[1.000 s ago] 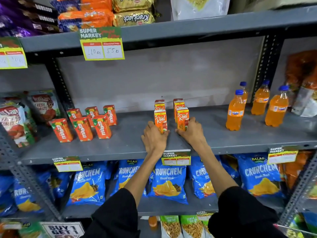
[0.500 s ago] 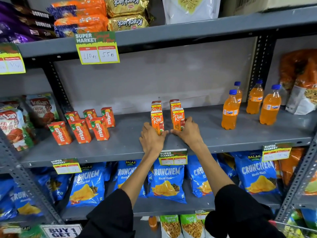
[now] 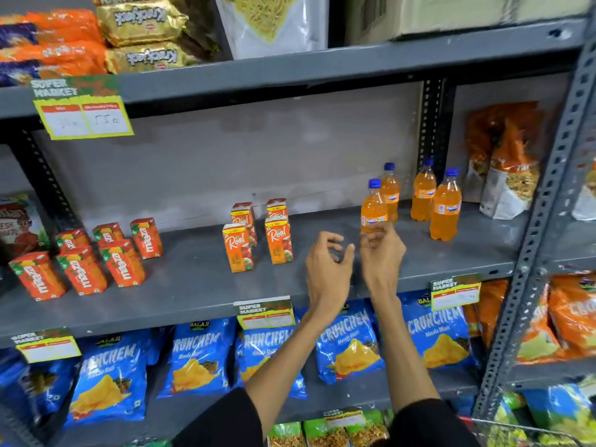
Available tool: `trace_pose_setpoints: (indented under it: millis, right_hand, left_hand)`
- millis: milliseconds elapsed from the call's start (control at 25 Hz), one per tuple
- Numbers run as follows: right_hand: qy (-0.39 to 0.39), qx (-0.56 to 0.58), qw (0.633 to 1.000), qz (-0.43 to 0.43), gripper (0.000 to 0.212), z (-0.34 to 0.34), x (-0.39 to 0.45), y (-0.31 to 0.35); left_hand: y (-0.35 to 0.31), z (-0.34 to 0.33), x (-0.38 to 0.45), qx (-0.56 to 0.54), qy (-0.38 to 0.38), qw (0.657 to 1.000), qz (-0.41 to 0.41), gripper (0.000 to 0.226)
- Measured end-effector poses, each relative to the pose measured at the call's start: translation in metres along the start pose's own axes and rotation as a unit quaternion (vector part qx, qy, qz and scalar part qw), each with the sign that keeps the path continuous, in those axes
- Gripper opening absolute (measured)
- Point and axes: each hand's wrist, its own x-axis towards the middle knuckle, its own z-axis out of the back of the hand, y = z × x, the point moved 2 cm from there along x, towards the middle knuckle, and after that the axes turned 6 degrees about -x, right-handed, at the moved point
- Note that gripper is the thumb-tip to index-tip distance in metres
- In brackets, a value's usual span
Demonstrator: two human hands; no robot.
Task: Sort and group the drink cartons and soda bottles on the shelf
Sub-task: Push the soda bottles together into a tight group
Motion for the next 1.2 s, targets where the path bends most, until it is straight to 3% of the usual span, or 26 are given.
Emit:
trace_pose_setpoints:
  millis: [360, 600, 720, 880, 1200]
  right_hand:
    - [-0.116, -0.009, 0.992, -0.046, 0.023, 0.012, 0.012, -0.01]
    - [-0.208, -0.139, 0.963, -0.1, 0.046, 0.034, 0.05, -0.027]
    - [-0.185, -0.2, 0.948, -0.165, 0.063, 0.046, 0.078, -0.042]
    - [-0.09, -0.206, 0.955, -0.193, 0.077, 0.055, 0.106, -0.069]
    - [-0.026, -0.162, 0.976, -0.141, 0.059, 0.062, 0.133, -0.098]
  left_hand:
    - [0.006, -0.032, 0.022, -0.003, 0.013, 0.999, 0.041, 0.02]
    - [0.015, -0.058, 0.035, -0.003, 0.092, 0.99, 0.111, 0.048]
    - [0.017, -0.073, 0.039, -0.007, 0.115, 0.982, 0.15, 0.061]
    - [0.017, -0.089, 0.046, -0.011, 0.144, 0.976, 0.166, 0.054]
    - [0.011, -0.119, 0.048, -0.003, 0.129, 0.979, 0.161, 0.052]
